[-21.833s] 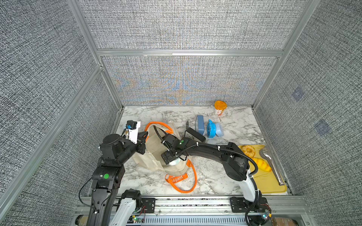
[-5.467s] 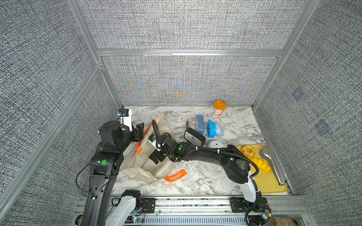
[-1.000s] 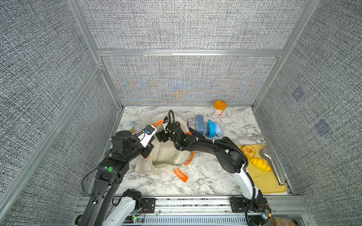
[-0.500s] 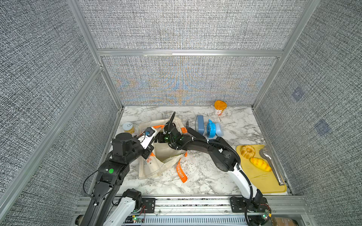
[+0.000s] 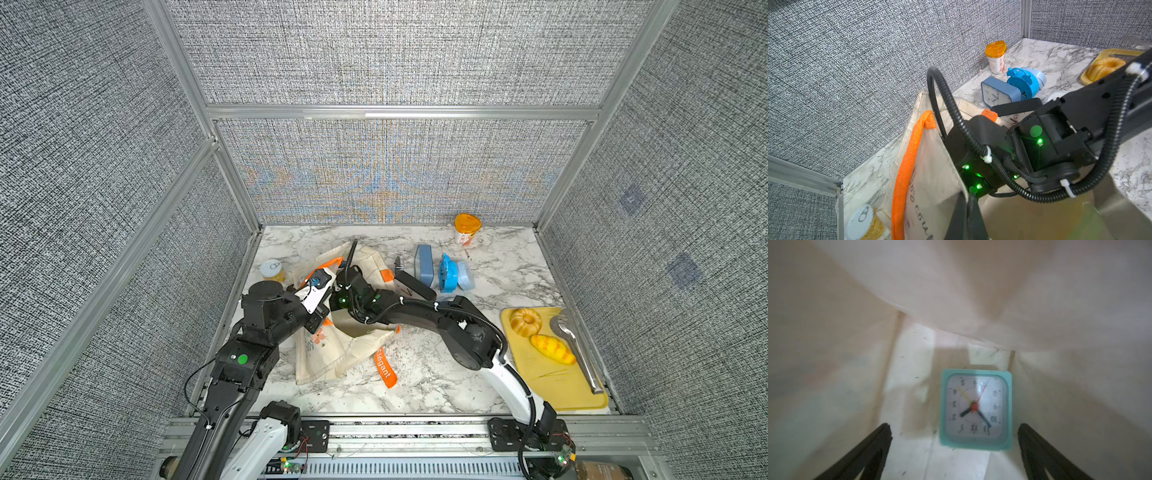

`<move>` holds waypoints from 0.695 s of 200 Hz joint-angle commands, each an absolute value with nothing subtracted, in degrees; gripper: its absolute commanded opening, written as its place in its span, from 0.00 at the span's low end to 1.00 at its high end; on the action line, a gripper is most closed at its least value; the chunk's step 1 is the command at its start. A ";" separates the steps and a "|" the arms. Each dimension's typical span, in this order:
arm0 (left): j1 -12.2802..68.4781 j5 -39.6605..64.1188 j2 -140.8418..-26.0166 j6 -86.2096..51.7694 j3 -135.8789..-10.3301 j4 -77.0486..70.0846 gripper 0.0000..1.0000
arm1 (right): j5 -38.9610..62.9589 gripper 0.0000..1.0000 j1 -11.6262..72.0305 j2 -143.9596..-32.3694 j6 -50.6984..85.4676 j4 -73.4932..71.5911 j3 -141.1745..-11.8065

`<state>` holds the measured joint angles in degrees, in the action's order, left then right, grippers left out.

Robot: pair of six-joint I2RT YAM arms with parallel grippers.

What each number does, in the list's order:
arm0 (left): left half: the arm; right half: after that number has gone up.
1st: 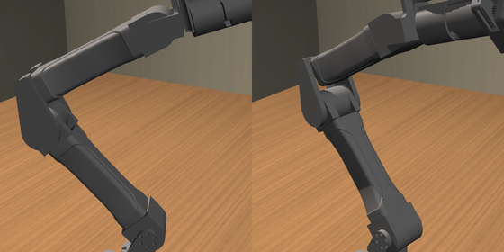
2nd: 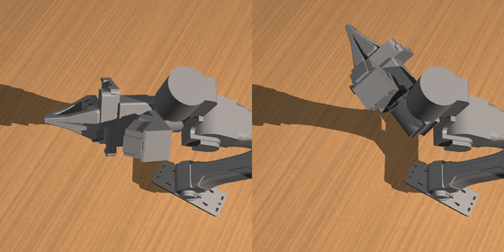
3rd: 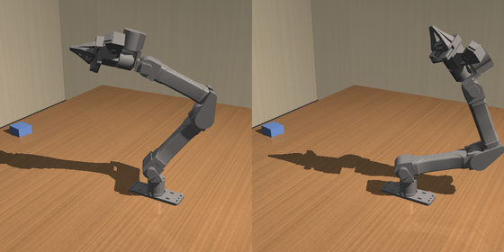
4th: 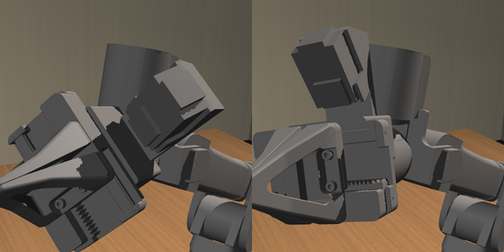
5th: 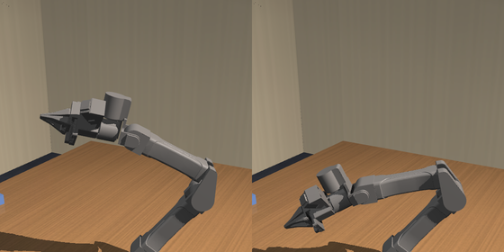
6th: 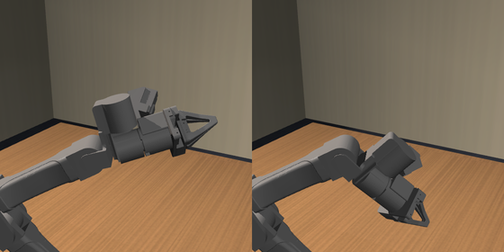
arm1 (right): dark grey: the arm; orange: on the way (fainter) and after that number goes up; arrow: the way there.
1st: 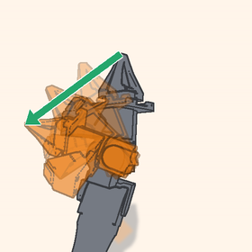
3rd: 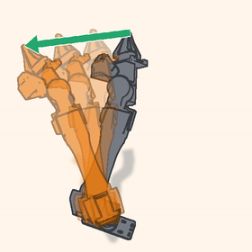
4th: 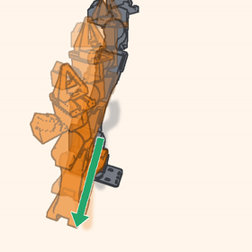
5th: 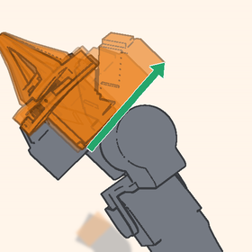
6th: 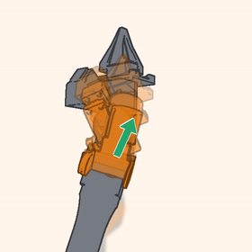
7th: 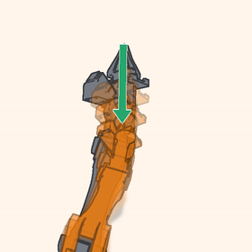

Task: Take the alarm clock out of the canvas bag
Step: Pick up the alarm from the canvas bag.

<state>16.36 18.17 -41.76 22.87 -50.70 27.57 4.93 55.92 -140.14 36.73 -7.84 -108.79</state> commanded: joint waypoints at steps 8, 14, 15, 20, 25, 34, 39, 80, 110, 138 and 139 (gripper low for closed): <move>16.46 20.62 -41.88 23.05 -50.69 22.25 0.00 | 5.93 0.98 56.61 -144.10 35.12 -2.89 -112.91; 16.46 20.57 -41.72 23.01 -50.54 22.13 0.00 | 5.89 0.98 56.70 -144.85 35.02 -2.09 -113.92; 16.45 20.52 -41.73 22.97 -50.50 22.14 0.00 | 5.89 0.98 56.69 -145.02 35.00 -1.97 -114.04; 16.44 20.49 -41.59 22.98 -50.42 22.13 0.00 | 5.78 0.97 56.73 -145.74 34.89 -1.28 -114.85; 16.44 20.39 -41.42 22.94 -50.39 22.08 0.00 | 5.67 0.95 56.69 -146.37 34.65 -0.51 -115.70; 16.46 20.23 -41.23 22.77 -50.31 22.14 0.00 | 5.16 0.90 56.78 -147.54 34.46 1.48 -117.48; 16.44 20.22 -41.14 22.76 -50.35 22.25 0.00 | 4.91 0.88 56.77 -148.13 34.29 2.82 -118.44; 16.44 19.43 -40.74 23.16 -50.89 22.98 0.00 | 3.80 0.71 56.65 -149.44 34.10 5.71 -119.44; 16.44 18.10 -39.79 23.55 -50.50 23.72 0.00 | 3.38 0.58 56.25 -146.13 33.55 2.96 -115.33; 16.44 16.18 -38.73 24.33 -49.93 23.99 0.00 | 1.89 0.57 55.81 -140.35 32.40 -0.72 -109.19; 16.44 16.09 -38.70 24.34 -49.88 24.04 0.00 | 1.82 0.57 55.81 -140.09 32.37 -0.84 -108.83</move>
